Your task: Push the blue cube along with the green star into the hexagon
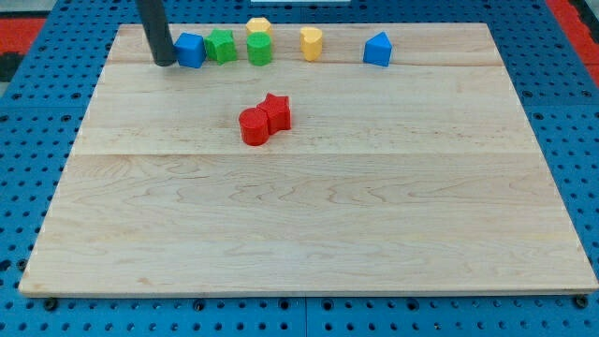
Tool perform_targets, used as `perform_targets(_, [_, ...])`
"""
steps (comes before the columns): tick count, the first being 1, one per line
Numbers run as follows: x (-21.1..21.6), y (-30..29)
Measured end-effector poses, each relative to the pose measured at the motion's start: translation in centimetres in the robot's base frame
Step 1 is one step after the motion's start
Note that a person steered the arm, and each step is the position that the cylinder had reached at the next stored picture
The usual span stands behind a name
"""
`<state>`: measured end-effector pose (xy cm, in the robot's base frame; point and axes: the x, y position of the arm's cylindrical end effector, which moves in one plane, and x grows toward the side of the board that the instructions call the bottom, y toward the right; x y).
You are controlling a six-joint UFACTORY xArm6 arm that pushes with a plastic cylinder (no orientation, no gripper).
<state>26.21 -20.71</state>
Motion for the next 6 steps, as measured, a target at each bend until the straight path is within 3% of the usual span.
perform_targets(1, [-0.2,0.5])
perform_targets(3, [-1.1,9.8])
perform_targets(4, [-2.3,9.6])
perform_targets(5, [-4.9,5.8])
perform_targets(6, [-7.0,7.4])
